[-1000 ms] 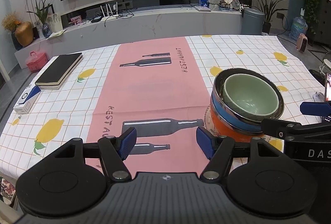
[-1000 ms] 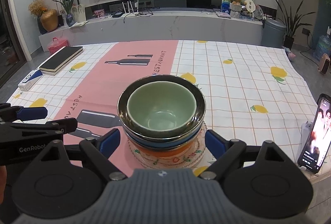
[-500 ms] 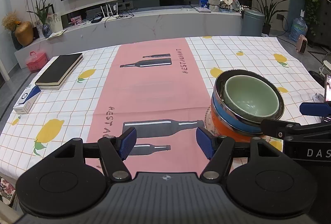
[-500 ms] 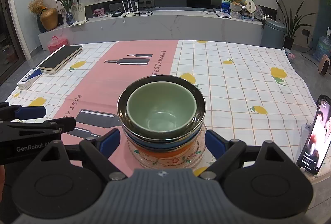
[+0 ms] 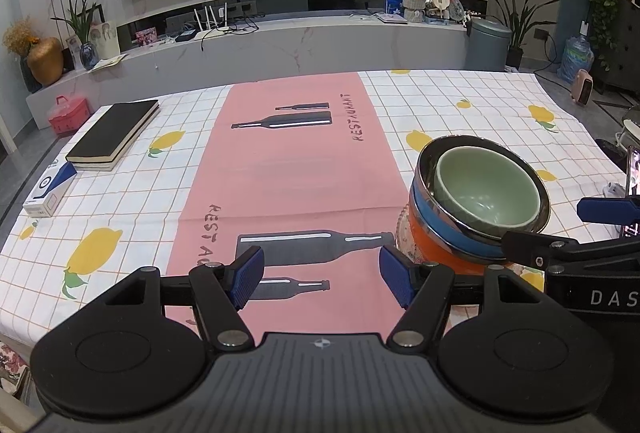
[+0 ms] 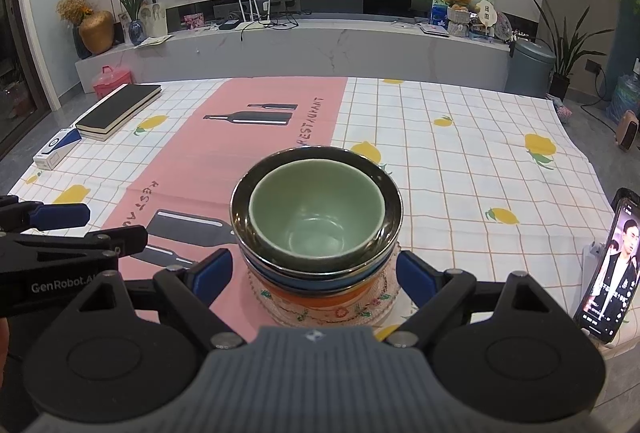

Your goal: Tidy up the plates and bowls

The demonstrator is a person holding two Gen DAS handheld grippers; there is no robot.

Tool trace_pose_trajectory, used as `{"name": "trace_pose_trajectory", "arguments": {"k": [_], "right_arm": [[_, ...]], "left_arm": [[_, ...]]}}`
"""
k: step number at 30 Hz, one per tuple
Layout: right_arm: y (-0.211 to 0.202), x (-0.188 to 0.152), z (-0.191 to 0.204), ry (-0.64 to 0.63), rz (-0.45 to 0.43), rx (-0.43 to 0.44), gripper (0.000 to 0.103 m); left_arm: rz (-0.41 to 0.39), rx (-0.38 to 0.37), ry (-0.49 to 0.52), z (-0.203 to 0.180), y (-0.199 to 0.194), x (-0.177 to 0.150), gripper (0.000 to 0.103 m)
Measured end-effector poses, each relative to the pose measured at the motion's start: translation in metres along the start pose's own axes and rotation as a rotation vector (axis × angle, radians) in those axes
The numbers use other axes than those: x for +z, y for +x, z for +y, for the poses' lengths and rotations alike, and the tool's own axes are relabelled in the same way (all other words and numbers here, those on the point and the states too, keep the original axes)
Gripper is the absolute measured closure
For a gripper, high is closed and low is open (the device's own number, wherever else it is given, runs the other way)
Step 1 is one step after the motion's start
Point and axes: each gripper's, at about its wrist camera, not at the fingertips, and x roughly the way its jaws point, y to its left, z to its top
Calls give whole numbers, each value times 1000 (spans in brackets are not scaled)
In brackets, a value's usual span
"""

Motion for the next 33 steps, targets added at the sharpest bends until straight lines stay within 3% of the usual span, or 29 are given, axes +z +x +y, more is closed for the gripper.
{"name": "trace_pose_trajectory", "arguments": {"k": [33], "right_arm": [[4, -1, 4, -9, 11, 2, 16]], "left_arm": [[2, -1, -11, 3, 2, -1, 25]]}}
